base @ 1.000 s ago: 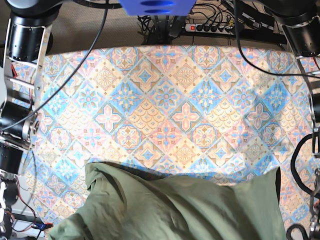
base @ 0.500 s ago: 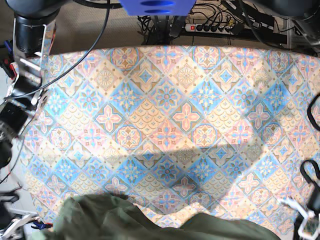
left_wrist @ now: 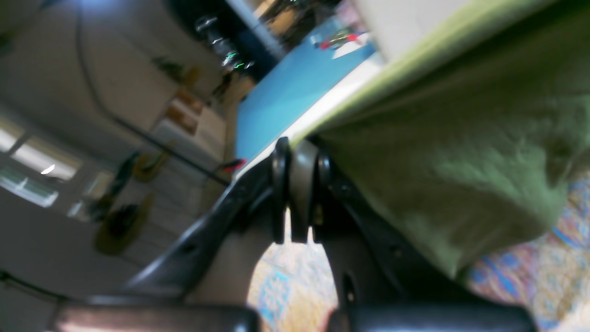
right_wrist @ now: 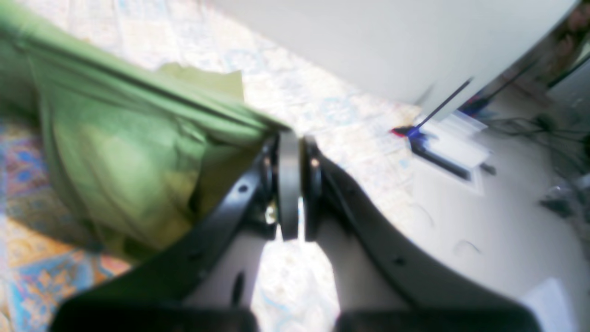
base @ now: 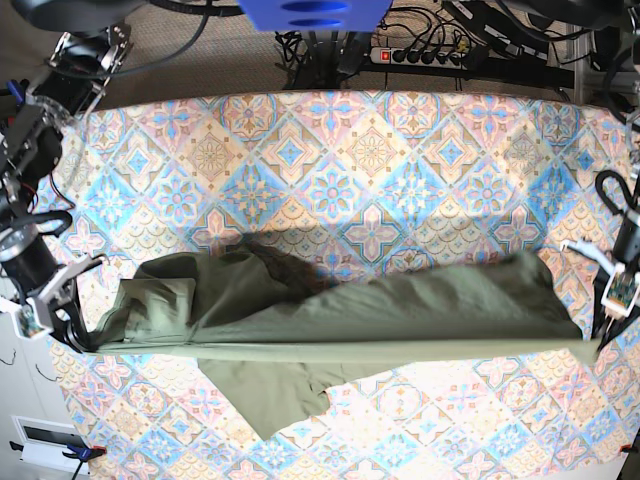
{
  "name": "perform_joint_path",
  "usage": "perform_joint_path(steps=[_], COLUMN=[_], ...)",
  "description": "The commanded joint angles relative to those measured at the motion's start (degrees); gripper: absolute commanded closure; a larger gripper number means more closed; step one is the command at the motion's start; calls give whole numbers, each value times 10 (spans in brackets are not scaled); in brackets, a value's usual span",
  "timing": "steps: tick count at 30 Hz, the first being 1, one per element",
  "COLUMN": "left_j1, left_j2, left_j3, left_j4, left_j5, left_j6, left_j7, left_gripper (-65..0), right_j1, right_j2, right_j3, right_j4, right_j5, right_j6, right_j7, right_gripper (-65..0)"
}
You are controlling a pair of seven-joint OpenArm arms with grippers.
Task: Layout the t-shirt on the table in an organized manner, then fold the t-shirt properly
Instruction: 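Swing the held shirt up and lay it flat across the table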
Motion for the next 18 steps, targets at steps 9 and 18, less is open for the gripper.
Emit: perform_joint_path(steps=[9,18], left_j1=[155,285], left_j2=[29,34], left_j3=[-86,-68], left_j4=[6,5], left_j5=[9,10], left_j6=[20,20], left_j7=[-1,-1], left_gripper=[0,0], right_j1=[-108,-194], right_j2=[13,11], right_j3=[34,29], right_j4=[8,8], right_j5=[67,69], right_j6=[-7,-7], right_j7=[9,9], right_gripper=[-7,-7])
